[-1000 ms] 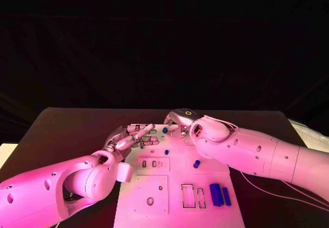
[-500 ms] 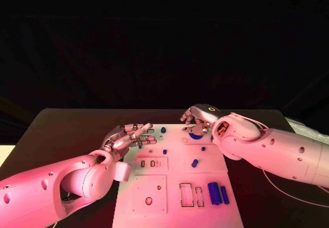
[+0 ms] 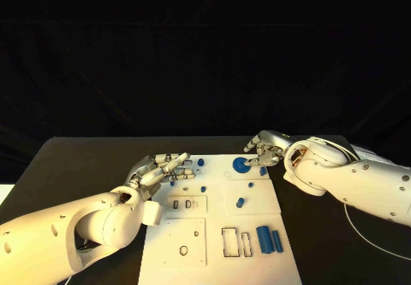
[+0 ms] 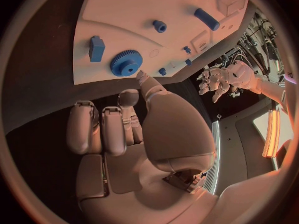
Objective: Assemble the parts on the task board
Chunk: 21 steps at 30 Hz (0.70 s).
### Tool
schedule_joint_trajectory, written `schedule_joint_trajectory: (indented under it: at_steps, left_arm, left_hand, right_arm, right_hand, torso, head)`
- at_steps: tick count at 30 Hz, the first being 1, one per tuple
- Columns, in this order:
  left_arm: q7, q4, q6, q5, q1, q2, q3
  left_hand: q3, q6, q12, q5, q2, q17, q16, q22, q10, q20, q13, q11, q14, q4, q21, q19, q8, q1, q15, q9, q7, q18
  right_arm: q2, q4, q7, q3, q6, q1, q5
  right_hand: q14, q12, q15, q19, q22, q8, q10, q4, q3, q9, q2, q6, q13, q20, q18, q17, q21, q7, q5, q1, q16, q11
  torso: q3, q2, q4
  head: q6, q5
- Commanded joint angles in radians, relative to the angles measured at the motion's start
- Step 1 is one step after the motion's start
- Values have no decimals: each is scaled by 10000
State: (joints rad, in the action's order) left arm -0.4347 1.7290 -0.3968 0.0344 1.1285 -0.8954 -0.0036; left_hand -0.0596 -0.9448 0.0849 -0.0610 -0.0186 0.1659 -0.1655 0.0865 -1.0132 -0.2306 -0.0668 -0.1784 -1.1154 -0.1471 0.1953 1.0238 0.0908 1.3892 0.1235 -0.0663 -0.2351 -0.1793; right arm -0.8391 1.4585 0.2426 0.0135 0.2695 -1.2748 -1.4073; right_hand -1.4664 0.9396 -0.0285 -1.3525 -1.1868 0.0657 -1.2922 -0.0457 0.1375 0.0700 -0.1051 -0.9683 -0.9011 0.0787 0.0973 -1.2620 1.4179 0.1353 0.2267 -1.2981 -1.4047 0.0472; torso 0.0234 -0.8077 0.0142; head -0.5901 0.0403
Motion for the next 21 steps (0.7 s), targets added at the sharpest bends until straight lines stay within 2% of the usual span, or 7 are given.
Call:
schedule_joint_trajectory:
  at_steps: [1, 6, 21]
  left_arm:
    - [-81, 3, 230, 11, 10, 20, 8]
    - [-81, 2, 232, 11, 9, 18, 8]
    - [-78, -12, 239, 11, 9, 35, 8]
  left_hand:
    - [1, 19, -66, 28, 74, 15, 64, -14, -6, -9, 6, -59, -21, 47, -41, 81, -36, 34, 38, 12, -85, -13]
    - [1, 19, -66, 28, 74, 15, 64, -14, -6, -9, 6, -59, -21, 47, -41, 81, -36, 34, 38, 12, -85, -13]
    - [1, 19, -66, 28, 74, 15, 64, -14, -6, -9, 6, -59, -21, 47, -41, 81, -36, 34, 38, 12, -85, -13]
  right_arm:
    - [92, -80, 286, -3, -725, 0, 120]
    - [270, -237, 327, -14, -890, 22, -26]
    - [664, -612, 411, -42, -1228, 101, -251]
  right_hand:
    - [-574, 237, 29, -55, -79, 35, -71, 4, -94, 6, 52, 10, -278, 41, -198, -139, 63, 54, 42, -39, -87, 21]
    - [-585, 313, 33, -62, -102, 31, -77, -1, -117, 4, 70, 20, -379, 46, -202, -218, 77, 58, 50, -74, -136, 25]
    - [-593, 534, 40, -71, -150, 63, -101, -7, -151, 17, 158, -42, -668, 57, -208, -314, 107, 57, 84, -181, -204, 26]
  torso:
    - [11, -7, 8]
    - [18, -9, -6]
    - [7, -10, 3]
  head:
    - [-6, -9]
    - [-11, -22]
    - [-64, -53]
